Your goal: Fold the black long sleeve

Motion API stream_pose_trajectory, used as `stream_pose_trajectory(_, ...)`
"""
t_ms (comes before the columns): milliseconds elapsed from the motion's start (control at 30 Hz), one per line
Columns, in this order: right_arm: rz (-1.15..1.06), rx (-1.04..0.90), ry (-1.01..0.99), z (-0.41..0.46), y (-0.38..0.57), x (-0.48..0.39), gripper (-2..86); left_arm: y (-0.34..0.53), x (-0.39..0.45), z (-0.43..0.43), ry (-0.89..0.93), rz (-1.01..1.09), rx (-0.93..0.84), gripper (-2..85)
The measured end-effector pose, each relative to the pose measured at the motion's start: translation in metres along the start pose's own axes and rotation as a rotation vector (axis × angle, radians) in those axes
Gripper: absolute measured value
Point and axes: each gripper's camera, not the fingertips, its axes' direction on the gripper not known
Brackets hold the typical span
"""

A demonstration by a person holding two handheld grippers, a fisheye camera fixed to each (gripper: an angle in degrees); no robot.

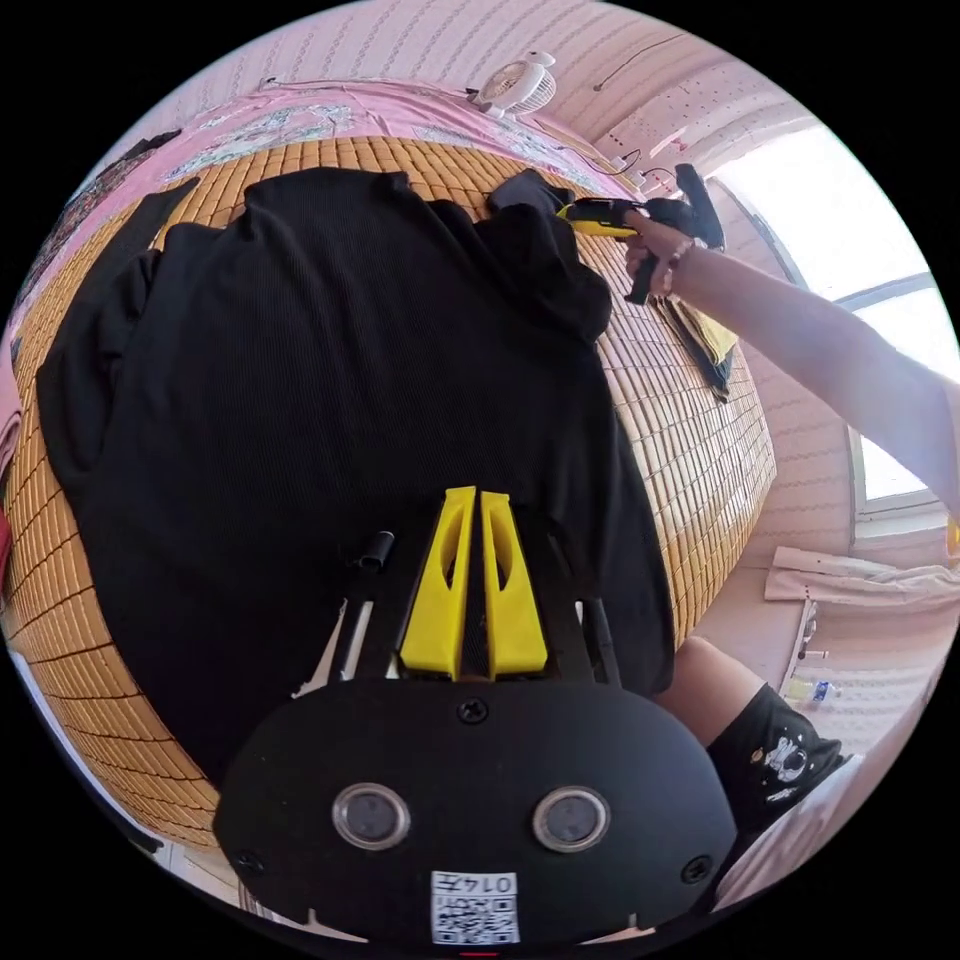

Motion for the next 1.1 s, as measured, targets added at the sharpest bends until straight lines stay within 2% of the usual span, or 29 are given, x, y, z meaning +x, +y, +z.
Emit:
stream_pose_trajectory(100,-0.071,-0.091,-0.06,-0.005,-0.003,0.003,1.6,-0.002,0.001,0.001,0.014,-0.023,0.028,-1.0)
stream_pose_trajectory(200,-0.085,0.069,-0.13,-0.068,0.024,0.022,1.0,-0.015,0.003,0.0,0.028,-0.013,-0.01,-1.0)
stream_pose_trajectory(333,-0.057,0.22,-0.138,-0.197,0.118,0.048,1.2,-0.03,0.008,-0.004,0.044,-0.012,-0.053,-1.0)
stream_pose_trajectory(433,0.083,0.17,-0.052,-0.254,0.196,0.066,2.1,-0.042,0.021,-0.012,0.054,0.042,-0.049,-0.9)
stream_pose_trajectory(533,0.242,0.069,0.082,-0.262,0.259,0.091,5.3,-0.06,0.035,-0.019,0.07,0.099,-0.022,-0.8)
stream_pose_trajectory(633,0.251,-0.012,0.142,-0.248,0.291,0.108,8.5,-0.085,0.049,-0.024,0.067,0.146,0.013,-0.2)
stream_pose_trajectory(800,0.105,-0.096,0.186,-0.206,0.306,0.1,10.0,-0.139,0.077,-0.021,0.063,0.235,0.057,3.5)
stream_pose_trajectory(933,-0.035,-0.04,0.12,-0.178,0.285,0.087,10.0,-0.183,0.109,-0.007,0.037,0.334,0.052,4.9)
stream_pose_trajectory(1033,-0.17,-0.062,0.094,-0.155,0.268,0.068,8.9,-0.205,0.125,0.014,-0.001,0.351,-0.004,5.8)
stream_pose_trajectory(1100,-0.174,-0.119,0.095,-0.139,0.262,0.068,5.1,-0.212,0.132,0.028,-0.034,0.361,-0.052,5.9)
